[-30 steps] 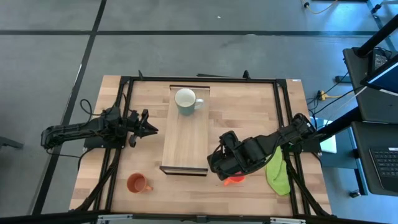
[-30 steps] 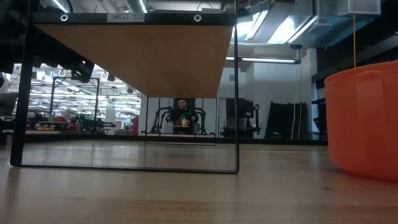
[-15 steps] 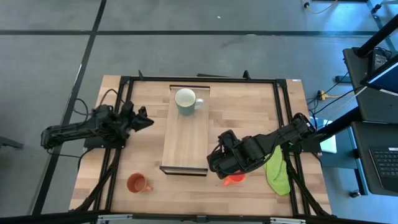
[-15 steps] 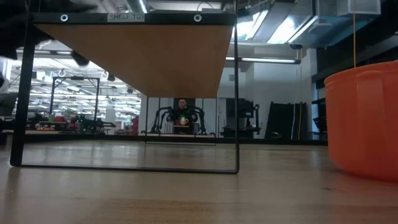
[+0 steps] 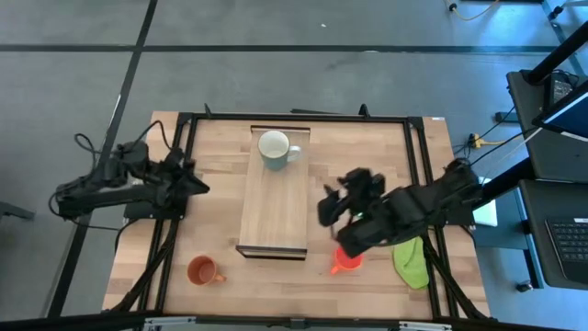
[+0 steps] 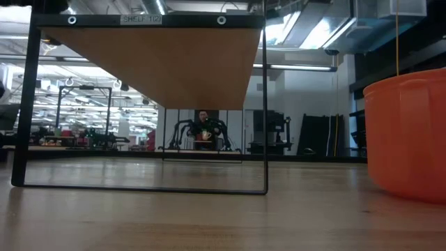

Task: Stack small to large cups/mugs on shelf
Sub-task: Put the dark orange mug on the shelf

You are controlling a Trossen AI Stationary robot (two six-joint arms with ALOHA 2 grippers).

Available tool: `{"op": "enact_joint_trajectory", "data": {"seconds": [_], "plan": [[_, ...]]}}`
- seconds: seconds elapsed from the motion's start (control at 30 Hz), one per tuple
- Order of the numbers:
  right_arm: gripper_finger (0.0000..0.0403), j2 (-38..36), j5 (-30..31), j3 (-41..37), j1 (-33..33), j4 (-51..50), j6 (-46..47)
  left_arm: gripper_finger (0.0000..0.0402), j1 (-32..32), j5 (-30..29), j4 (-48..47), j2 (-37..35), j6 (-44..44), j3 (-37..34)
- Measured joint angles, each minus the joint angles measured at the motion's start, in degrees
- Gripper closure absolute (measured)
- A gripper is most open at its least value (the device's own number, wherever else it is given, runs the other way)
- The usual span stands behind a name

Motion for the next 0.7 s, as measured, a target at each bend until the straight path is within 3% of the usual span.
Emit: {"op": "enact_joint_trajectory", "data": {"seconds": [0.17,0.37,0.57,0.7], "plan": [[0.0215,-9.2,2.9,-7.1,0.2,0.0,-3.8,0.0351,0.0,-0.6,-9.9,2.3,3.1,9.2],[0.0245,-26.5,9.3,-28.6,0.3,4.1,3.7,0.0351,0.0,-1.0,-10.8,2.6,3.2,14.7],[0.0258,-42.9,15.9,-55.6,1.8,27.5,4.5,0.0351,0.0,0.5,-10.7,2.6,3.3,14.0],[0.0255,-49.9,16.4,-70.2,1.8,43.3,4.3,0.0351,0.0,4.7,-12.2,2.6,-1.4,9.6]]}}
